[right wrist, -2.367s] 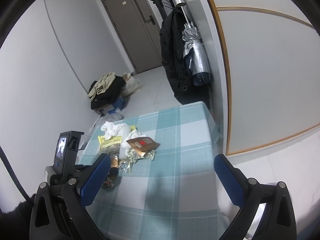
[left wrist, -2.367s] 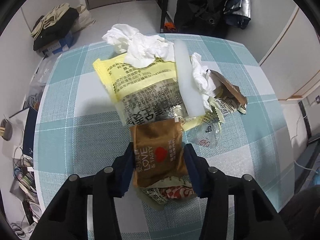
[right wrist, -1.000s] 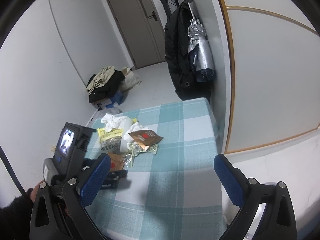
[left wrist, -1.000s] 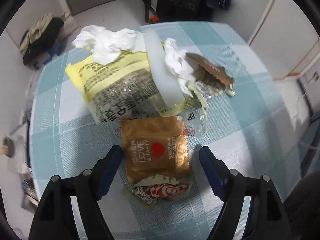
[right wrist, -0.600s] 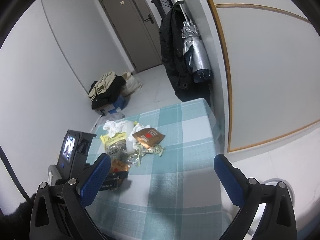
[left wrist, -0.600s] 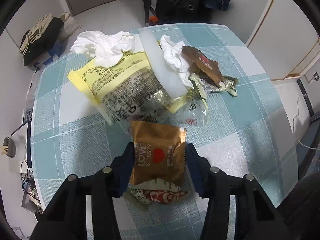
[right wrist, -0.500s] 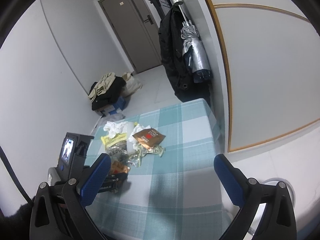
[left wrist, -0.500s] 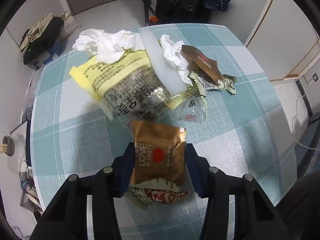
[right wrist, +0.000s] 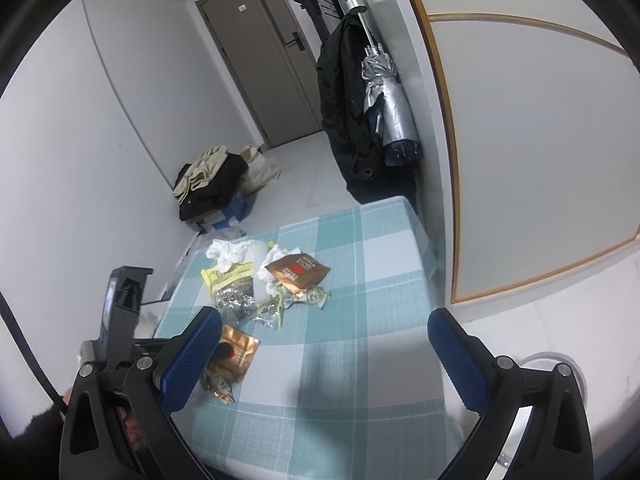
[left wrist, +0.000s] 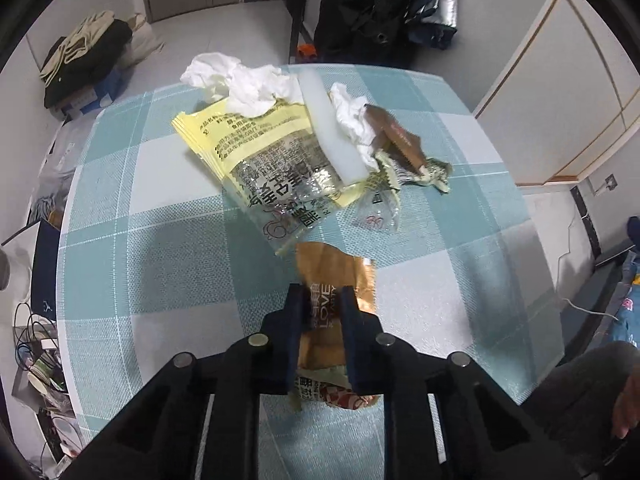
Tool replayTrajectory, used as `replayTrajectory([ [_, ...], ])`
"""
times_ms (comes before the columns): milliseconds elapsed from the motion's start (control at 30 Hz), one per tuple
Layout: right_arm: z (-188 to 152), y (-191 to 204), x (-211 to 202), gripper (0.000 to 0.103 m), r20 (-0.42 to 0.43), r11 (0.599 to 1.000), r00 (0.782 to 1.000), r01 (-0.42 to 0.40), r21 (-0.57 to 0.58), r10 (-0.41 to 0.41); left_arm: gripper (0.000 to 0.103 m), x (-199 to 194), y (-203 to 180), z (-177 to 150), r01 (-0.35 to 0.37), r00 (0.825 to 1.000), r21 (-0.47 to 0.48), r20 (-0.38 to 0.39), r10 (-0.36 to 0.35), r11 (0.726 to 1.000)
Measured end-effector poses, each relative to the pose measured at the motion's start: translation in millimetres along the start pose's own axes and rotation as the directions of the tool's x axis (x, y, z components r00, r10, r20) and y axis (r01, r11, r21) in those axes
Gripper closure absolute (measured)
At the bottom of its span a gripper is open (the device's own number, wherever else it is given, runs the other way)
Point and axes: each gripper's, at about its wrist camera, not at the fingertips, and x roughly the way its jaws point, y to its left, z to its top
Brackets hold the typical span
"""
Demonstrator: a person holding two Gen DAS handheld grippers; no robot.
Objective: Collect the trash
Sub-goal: 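Lift the brown wrapper with the left tool while the right tool approaches the red-and-white wrapper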
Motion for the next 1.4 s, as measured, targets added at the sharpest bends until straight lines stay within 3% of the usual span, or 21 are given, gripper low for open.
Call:
replayTrajectory([
  [267, -3, 6, 2, 0.000, -0.005, 1.000, 1.000, 0.021, -0.017, -0.022, 0.100, -21, 12, -3, 0.077, 0.996, -0.058, 0.053, -0.074, 0.995],
  [533, -10, 22, 2, 0.000, -0.014, 0.996, 1.000, 0.011, -0.084, -0.012, 0.100, -44, 21, -1, 0.149, 0.983, -0.093, 0.124, -0.137, 0.984],
  [800, -26, 60, 22, 0.001, -0.112, 0.976, 0.991, -0.089, -0.196, 0.068, 0.101, -87, 33, -1, 0.213, 0.947, -0.104, 0.266, -0.179, 0.972],
  [1000, -48, 102, 56, 0.010, -0.242, 0.941, 0.964, -0.179, -0.286, 0.110, 0.101, -113, 58, -11, 0.237, 0.914, -0.133, 0.366, -0.174, 0.962],
  [1300, -82, 144, 103, 0.027, -0.365, 0.890, 0.930, -0.198, -0.410, 0.039, 0.101, -116, 84, -14, 0.230, 0.905, -0.166, 0.398, -0.148, 0.959],
  [1400, -86, 142, 118, 0.041, -0.412, 0.897, 0.911, -0.195, -0.396, 0.016, 0.101, -117, 89, -14, 0.229, 0.904, -0.166, 0.400, -0.147, 0.959],
])
